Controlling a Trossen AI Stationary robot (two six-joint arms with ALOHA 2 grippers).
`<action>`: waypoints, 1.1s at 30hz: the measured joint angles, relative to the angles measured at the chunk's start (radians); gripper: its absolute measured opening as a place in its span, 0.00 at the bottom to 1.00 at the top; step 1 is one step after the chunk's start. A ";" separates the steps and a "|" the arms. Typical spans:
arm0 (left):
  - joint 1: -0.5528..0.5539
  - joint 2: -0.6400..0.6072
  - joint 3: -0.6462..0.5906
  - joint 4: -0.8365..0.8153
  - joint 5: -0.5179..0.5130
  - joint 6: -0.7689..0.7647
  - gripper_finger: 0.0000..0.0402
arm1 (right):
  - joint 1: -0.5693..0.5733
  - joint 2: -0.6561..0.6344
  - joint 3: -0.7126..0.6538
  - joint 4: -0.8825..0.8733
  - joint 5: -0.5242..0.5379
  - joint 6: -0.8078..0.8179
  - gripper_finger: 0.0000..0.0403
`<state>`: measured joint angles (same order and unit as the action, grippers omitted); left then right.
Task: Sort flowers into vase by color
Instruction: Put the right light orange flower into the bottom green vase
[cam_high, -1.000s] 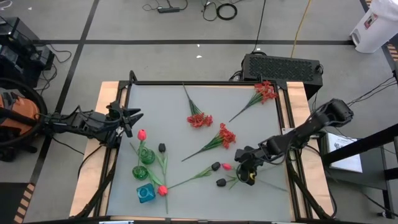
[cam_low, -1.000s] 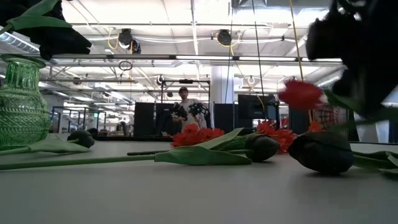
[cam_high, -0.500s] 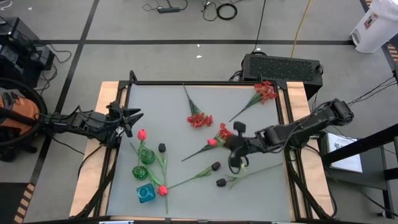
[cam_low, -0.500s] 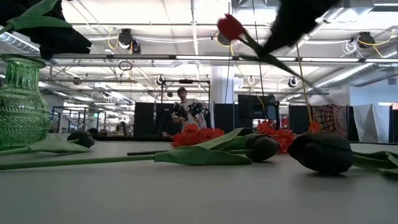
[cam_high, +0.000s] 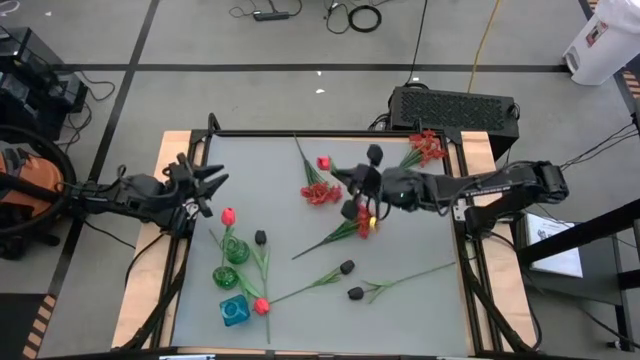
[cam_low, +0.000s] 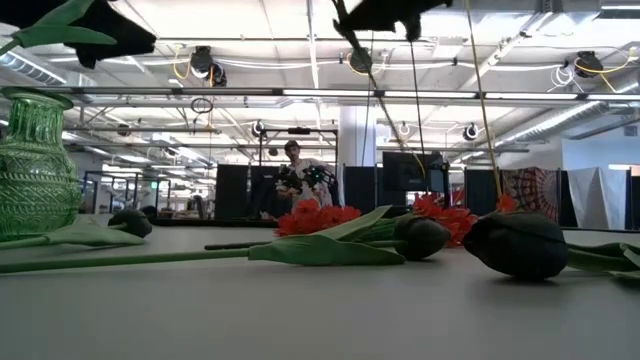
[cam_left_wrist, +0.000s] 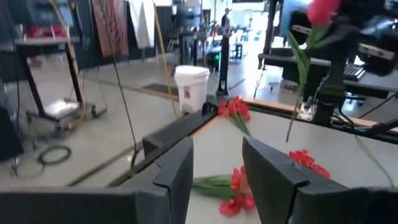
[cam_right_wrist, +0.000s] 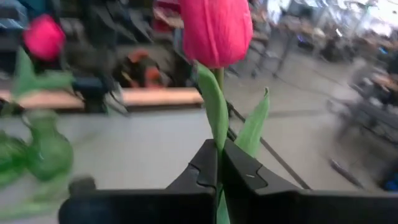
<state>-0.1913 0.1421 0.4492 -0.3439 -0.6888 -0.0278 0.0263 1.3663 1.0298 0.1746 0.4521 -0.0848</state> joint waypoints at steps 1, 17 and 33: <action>0.000 0.000 0.000 0.015 0.000 0.022 0.36 | -0.020 0.001 0.000 0.031 -0.052 -0.009 0.00; 0.001 0.046 -0.050 0.232 0.053 0.089 0.36 | -0.241 0.208 0.000 0.354 -0.528 0.026 0.00; 0.199 0.347 -0.097 0.644 0.161 0.166 0.36 | -0.243 0.390 0.000 0.712 -0.695 0.118 0.00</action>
<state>0.0079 0.4894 0.3519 0.2996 -0.5282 0.1386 -0.2165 1.7565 1.0298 0.8863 -0.2426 0.0333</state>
